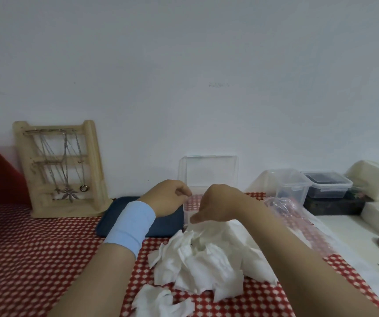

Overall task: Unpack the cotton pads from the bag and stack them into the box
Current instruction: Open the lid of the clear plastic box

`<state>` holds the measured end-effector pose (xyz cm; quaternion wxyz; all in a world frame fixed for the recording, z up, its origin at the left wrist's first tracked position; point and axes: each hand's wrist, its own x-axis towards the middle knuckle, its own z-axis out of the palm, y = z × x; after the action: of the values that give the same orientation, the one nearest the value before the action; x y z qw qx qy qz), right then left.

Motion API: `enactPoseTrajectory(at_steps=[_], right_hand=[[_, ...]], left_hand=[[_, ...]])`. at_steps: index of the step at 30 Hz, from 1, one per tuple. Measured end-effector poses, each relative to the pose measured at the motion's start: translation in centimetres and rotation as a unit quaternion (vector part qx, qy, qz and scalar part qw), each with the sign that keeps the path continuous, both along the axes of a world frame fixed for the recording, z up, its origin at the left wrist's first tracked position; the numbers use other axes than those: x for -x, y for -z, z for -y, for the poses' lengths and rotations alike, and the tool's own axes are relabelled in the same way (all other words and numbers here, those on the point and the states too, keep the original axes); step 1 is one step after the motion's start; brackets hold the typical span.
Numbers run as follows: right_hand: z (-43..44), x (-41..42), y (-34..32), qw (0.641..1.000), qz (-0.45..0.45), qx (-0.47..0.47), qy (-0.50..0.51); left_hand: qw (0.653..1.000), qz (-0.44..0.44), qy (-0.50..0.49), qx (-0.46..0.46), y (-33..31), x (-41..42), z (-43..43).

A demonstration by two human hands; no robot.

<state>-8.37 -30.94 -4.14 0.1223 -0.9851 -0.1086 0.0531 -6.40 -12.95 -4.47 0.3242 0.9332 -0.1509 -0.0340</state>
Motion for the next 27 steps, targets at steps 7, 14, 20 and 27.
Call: enactPoseTrajectory(at_steps=[7, 14, 20, 27], right_hand=[[0.9, -0.1, 0.1, 0.971, 0.014, -0.239, -0.011], [0.5, -0.2, 0.5, 0.919, 0.013, -0.394, -0.014], [0.6, -0.1, 0.2, 0.897, -0.048, -0.438, -0.021], [0.5, -1.1, 0.9, 0.851, -0.039, -0.522, 0.043]], left_hand=[[0.989, -0.038, 0.033, 0.136, 1.2, 1.5, -0.6], [0.973, -0.055, -0.001, 0.222, 1.5, 1.2, -1.0], [0.931, -0.094, -0.023, 0.352, 1.9, 0.5, -1.3], [0.919, -0.138, -0.015, 0.368, 1.9, 0.4, -1.4]])
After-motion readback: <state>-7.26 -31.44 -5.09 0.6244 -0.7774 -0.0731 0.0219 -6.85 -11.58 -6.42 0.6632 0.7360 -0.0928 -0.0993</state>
